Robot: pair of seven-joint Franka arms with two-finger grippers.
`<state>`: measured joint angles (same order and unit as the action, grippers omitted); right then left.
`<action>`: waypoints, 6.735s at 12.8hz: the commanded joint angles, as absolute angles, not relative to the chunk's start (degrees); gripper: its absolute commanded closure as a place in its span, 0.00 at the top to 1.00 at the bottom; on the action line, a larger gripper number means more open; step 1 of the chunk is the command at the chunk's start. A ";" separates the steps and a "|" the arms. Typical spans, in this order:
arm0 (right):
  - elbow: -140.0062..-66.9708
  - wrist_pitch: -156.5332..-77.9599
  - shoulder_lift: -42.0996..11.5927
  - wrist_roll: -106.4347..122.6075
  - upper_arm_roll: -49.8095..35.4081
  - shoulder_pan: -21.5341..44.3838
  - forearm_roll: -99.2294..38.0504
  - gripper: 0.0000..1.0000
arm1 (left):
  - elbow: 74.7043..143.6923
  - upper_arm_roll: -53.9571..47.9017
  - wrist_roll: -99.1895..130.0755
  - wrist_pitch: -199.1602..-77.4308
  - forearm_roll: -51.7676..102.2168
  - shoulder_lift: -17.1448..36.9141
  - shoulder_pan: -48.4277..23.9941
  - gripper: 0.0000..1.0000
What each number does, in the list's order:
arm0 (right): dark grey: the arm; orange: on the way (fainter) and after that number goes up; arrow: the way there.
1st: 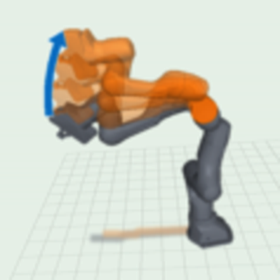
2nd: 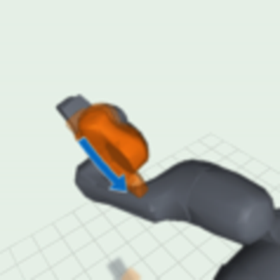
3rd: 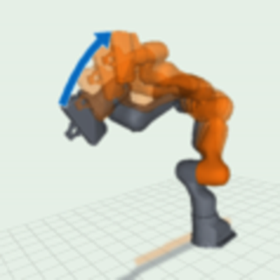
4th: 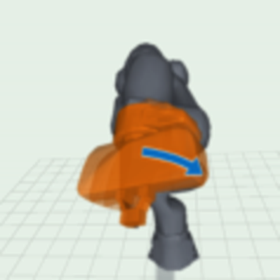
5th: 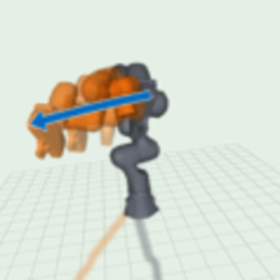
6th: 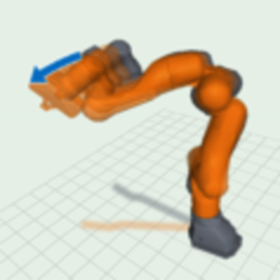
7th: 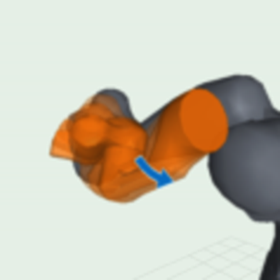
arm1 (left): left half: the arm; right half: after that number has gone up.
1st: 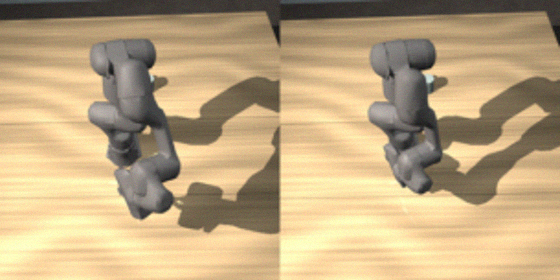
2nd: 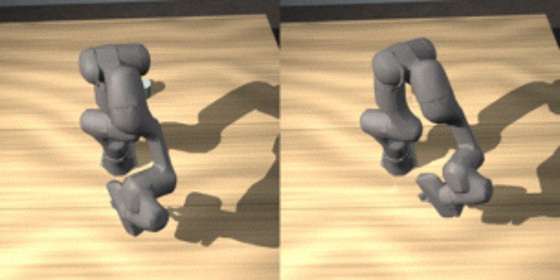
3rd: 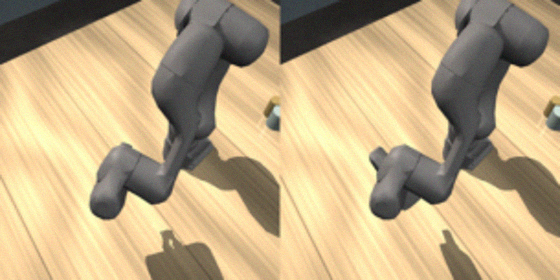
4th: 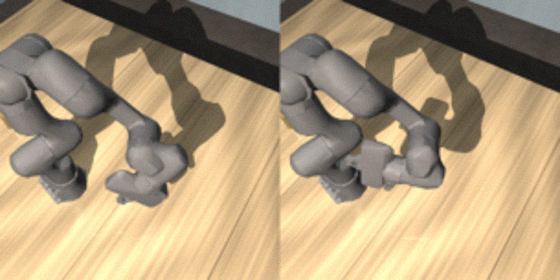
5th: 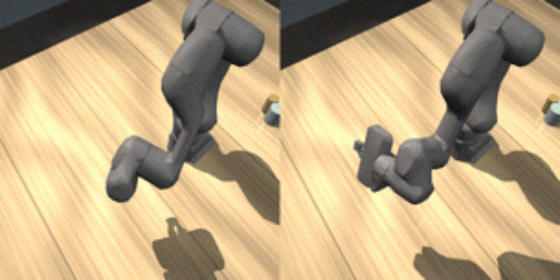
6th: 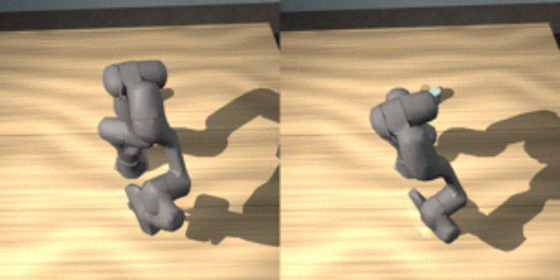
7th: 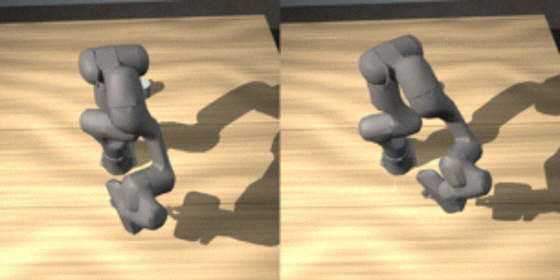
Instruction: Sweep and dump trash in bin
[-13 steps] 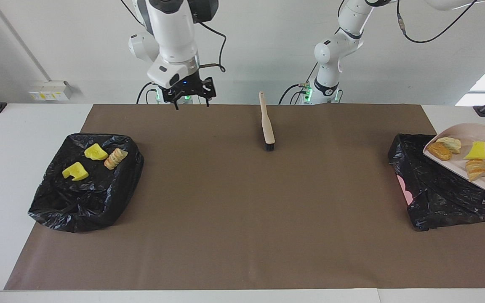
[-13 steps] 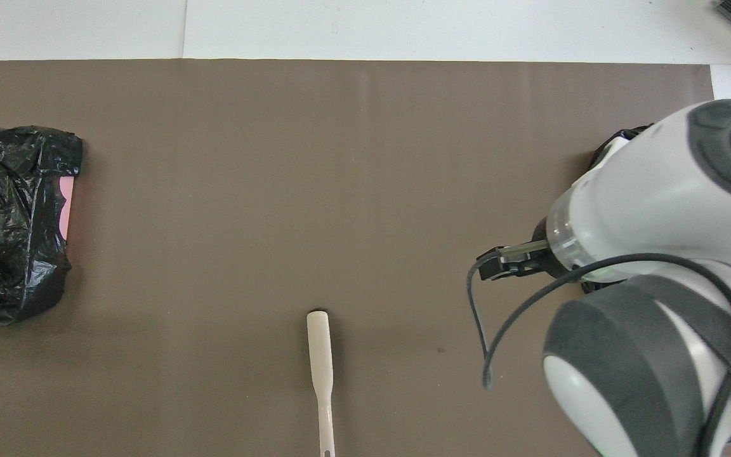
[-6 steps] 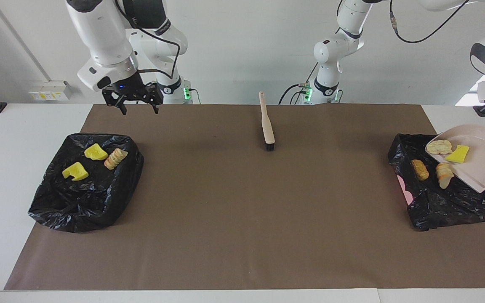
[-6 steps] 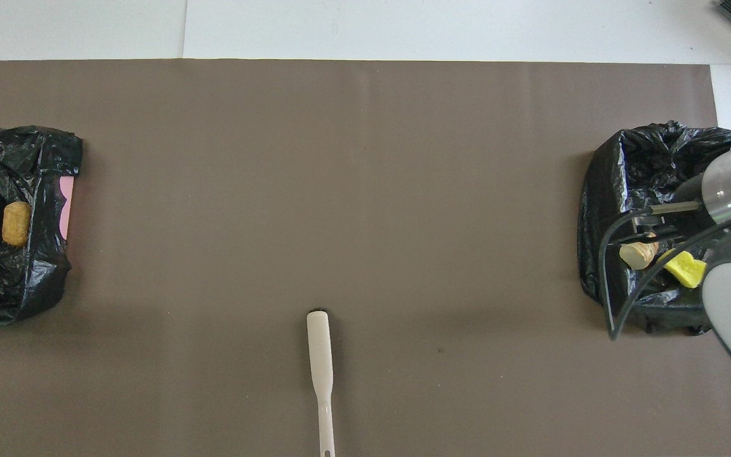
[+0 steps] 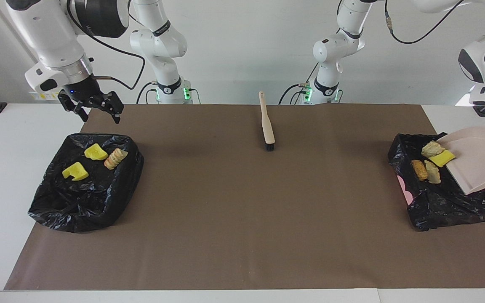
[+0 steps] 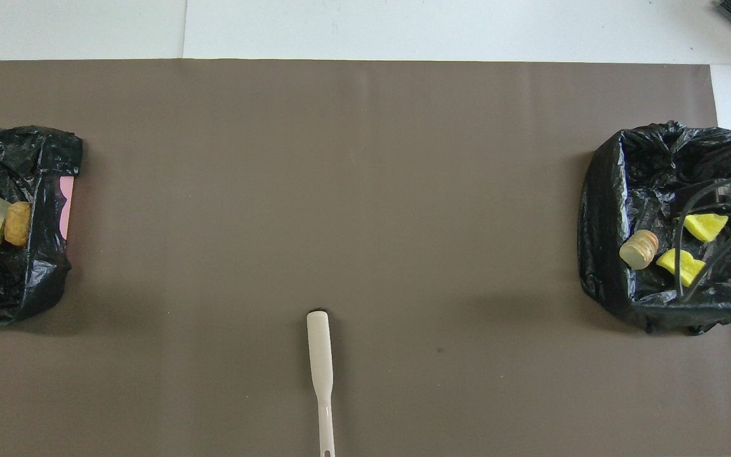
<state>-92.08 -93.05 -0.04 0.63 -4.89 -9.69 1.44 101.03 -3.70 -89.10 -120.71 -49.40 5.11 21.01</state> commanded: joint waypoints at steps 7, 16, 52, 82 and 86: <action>-86.13 -85.17 -0.35 -3.80 -1.05 -7.82 -0.17 1.00 | 92.99 -3.25 -90.01 -114.18 -53.17 5.19 12.23 0.00; -86.22 -83.14 0.00 -2.64 -1.76 -7.30 -0.79 1.00 | 90.79 -3.43 -78.17 -98.56 -37.89 3.61 6.42 0.00; -86.22 -83.14 0.00 -2.81 -1.76 -7.38 -0.79 1.00 | 112.06 -9.32 17.74 -129.11 2.90 13.54 -28.48 0.00; -86.22 -83.14 0.00 -2.81 -1.76 -7.38 -0.79 1.00 | 100.83 -7.56 -5.54 -99.51 -0.26 -4.49 5.71 1.00; -86.22 -83.14 0.00 -2.81 -1.76 -7.38 -0.79 1.00 | 98.96 -8.26 -1.33 -95.45 -0.26 -4.83 3.44 1.00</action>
<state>-86.85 -84.17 -0.02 -3.92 -1.76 -6.96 0.50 99.45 -8.09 -3.73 -96.99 0.48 -4.63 4.93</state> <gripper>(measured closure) 0.000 0.000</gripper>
